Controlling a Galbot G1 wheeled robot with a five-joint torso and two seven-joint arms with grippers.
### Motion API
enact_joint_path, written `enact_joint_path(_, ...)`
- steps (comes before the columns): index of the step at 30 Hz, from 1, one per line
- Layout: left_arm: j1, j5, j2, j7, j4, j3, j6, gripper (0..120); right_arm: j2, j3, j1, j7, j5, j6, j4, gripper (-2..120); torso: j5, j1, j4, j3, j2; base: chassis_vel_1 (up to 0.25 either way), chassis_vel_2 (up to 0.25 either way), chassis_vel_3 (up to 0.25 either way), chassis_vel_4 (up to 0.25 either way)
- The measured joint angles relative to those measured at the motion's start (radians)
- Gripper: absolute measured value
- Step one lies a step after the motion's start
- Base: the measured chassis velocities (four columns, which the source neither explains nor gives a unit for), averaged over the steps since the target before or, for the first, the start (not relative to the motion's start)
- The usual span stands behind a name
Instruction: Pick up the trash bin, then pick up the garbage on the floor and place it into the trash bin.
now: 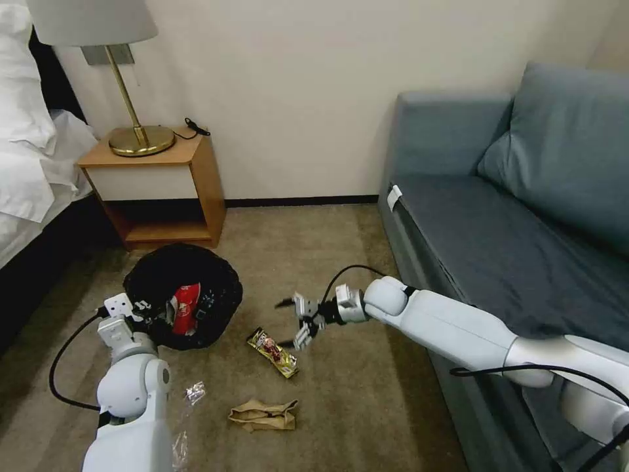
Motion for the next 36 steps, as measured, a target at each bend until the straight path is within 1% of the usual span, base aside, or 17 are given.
enact_joint_path(1, 0.000, 0.000, 0.000, 0.000, 0.000, 0.000, 0.000, 2, 0.000, 0.000, 0.000, 0.000, 0.000, 0.000, 0.000, 100, 0.0000, 0.000, 0.0000, 0.000, 0.000, 0.000, 0.000, 0.000, 0.000)
enact_joint_path(2, 0.000, 0.000, -0.002, 0.000, 0.002, 0.000, -0.002, 2, 0.019, -0.015, 0.001, -0.034, -0.011, -0.009, -0.022, 100, 0.0000, 0.000, 0.0000, 0.000, 0.000, 0.000, 0.000, 0.000, 0.000)
enact_joint_path(3, 0.000, 0.000, -0.002, 0.000, 0.002, 0.000, -0.002, 2, 0.019, -0.015, 0.001, -0.034, -0.011, -0.009, -0.022, 100, 0.0000, 0.000, 0.0000, 0.000, 0.000, 0.000, 0.000, 0.000, 0.000)
enact_joint_path(6, 0.001, 0.003, -0.008, -0.004, 0.011, 0.004, -0.006, 2, 0.125, -0.033, -0.008, -0.127, -0.030, -0.040, -0.107, 100, 0.0000, 0.000, 0.0003, 0.000, 0.000, 0.000, 0.000, 0.000, 0.000)
enact_joint_path(7, 0.001, 0.003, -0.008, -0.004, 0.011, 0.004, -0.006, 2, 0.125, -0.033, -0.008, -0.127, -0.030, -0.040, -0.107, 100, 0.0000, 0.000, 0.0003, 0.000, 0.000, 0.000, 0.000, 0.000, 0.000)
enact_joint_path(9, 0.001, 0.003, -0.009, -0.007, 0.011, 0.003, -0.007, 2, 0.168, -0.034, -0.023, -0.189, -0.042, -0.070, -0.146, 100, 0.0001, 0.000, 0.0003, 0.000, 0.000, 0.000, 0.000, 0.000, 0.000)
enact_joint_path(15, 0.006, 0.003, -0.007, -0.007, 0.013, -0.002, -0.011, 2, 0.199, -0.035, -0.052, -0.243, -0.057, -0.087, -0.185, 100, 0.0000, 0.000, 0.0001, 0.000, 0.000, 0.000, 0.000, 0.000, 0.000)
enact_joint_path(18, 0.012, 0.004, -0.008, -0.007, 0.015, -0.002, -0.014, 2, 0.211, -0.036, -0.071, -0.270, -0.045, -0.097, -0.201, 100, 0.0000, 0.000, 0.0001, 0.000, 0.000, 0.000, 0.000, 0.000, 0.000)
enact_joint_path(26, 0.016, 0.012, -0.011, -0.008, 0.015, 0.001, -0.014, 2, 0.233, -0.032, -0.106, -0.283, -0.049, -0.086, -0.252, 100, 0.0001, 0.000, 0.0000, 0.000, 0.000, 0.000, 0.000, 0.000, 0.000)
enact_joint_path(35, 0.018, 0.018, -0.014, -0.010, 0.009, 0.005, -0.014, 2, 0.276, -0.020, -0.137, -0.271, -0.080, -0.060, -0.320, 100, 0.0002, 0.000, 0.0002, 0.000, 0.000, 0.000, 0.000, 0.000, 0.000)
enact_joint_path(36, 0.021, 0.019, -0.016, -0.010, 0.005, 0.005, -0.014, 2, 0.295, -0.013, -0.149, -0.266, -0.088, -0.049, -0.354, 100, 0.0001, 0.000, 0.0000, 0.000, 0.000, 0.000, 0.000, 0.000, 0.000)
